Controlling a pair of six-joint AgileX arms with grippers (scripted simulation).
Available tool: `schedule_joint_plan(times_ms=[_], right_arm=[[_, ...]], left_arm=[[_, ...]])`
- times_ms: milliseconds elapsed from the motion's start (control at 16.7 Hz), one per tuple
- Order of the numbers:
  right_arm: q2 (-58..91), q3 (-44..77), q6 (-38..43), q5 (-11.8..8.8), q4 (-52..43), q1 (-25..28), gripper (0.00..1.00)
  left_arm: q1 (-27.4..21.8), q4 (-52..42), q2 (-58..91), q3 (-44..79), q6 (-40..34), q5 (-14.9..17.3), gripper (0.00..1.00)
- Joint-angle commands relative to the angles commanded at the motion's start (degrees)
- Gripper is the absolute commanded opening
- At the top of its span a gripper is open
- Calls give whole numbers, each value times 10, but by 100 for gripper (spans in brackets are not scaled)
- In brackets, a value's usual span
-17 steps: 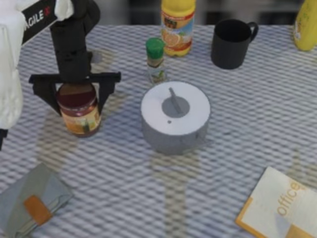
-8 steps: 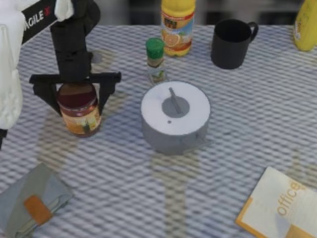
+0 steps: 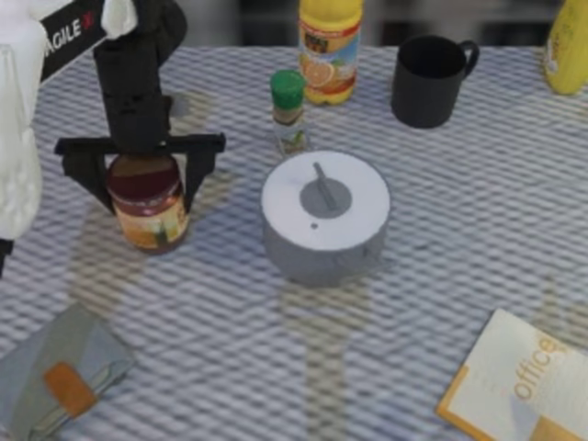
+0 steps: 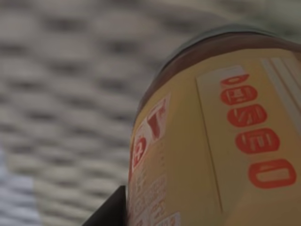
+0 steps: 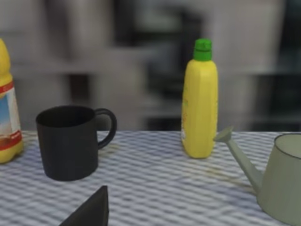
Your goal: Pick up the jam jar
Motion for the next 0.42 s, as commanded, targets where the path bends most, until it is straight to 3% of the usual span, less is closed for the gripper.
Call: schedule_joint_plan(times_ms=[120,420], right_arm=[[0,0,0,0,0,0,100],[0,0,0,0,0,0,100]], left_arm=[[0,0,0,0,0,0,100],[0,0,0,0,0,0,100]])
